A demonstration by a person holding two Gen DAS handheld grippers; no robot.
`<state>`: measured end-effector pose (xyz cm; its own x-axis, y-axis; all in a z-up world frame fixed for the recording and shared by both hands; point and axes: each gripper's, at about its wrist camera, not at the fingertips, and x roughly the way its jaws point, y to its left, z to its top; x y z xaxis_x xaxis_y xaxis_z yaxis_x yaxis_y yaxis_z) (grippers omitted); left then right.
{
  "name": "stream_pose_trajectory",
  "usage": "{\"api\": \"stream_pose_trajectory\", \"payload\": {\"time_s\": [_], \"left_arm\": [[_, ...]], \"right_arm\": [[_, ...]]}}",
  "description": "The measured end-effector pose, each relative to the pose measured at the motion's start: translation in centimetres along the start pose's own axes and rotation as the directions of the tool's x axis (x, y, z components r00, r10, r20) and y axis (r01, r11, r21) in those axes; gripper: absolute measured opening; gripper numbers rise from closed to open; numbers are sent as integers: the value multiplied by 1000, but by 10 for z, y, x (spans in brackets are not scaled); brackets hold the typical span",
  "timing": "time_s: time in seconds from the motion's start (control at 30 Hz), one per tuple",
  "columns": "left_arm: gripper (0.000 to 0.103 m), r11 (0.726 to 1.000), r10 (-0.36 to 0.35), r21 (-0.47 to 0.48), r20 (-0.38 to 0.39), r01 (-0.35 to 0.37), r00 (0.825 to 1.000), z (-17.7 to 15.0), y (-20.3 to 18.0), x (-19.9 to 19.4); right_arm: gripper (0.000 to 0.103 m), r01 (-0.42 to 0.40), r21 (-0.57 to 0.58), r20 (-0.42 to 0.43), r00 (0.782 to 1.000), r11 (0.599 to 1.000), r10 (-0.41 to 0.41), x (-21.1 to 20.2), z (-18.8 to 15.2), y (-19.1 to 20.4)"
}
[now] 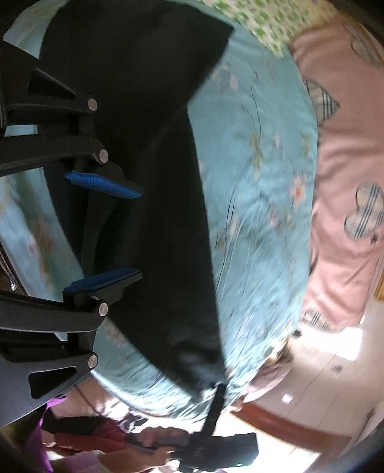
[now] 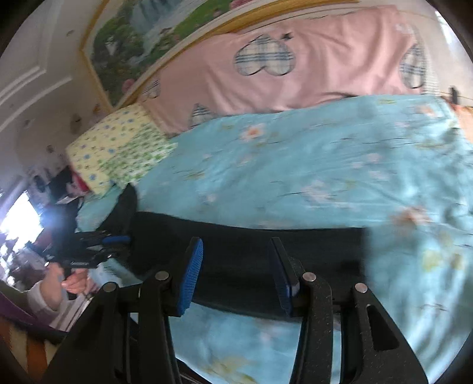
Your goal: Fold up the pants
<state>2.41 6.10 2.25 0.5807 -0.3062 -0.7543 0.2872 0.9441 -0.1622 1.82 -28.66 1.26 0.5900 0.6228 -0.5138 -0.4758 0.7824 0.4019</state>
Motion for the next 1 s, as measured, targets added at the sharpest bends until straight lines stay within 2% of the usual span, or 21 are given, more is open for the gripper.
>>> {"api": "stream_pose_trajectory", "payload": {"time_s": [0.23, 0.33, 0.53, 0.63, 0.77, 1.0], "left_arm": [[50, 990, 95, -111, 22, -92, 995, 2, 53, -22], [54, 981, 120, -159, 31, -114, 992, 3, 75, -30], [56, 967, 172, -200, 47, -159, 984, 8, 111, -46], [58, 974, 160, -173, 53, -149, 986, 17, 126, -53], [61, 978, 193, -86, 37, -189, 981, 34, 145, -56], [63, 989, 133, -59, -22, -134, 991, 64, 199, -44]], "right_arm": [[48, -130, -51, -76, 989, 990, 126, 60, 7, 45], [48, -173, -61, -105, 980, 983, 166, 79, 10, 61], [48, -258, -39, -176, 953, 965, 248, 113, 12, 86], [48, -299, -23, -207, 935, 954, 288, 127, 10, 96], [48, -336, -18, -244, 915, 942, 321, 142, 12, 109], [48, -402, 32, -287, 873, 915, 394, 167, 17, 122]]}}
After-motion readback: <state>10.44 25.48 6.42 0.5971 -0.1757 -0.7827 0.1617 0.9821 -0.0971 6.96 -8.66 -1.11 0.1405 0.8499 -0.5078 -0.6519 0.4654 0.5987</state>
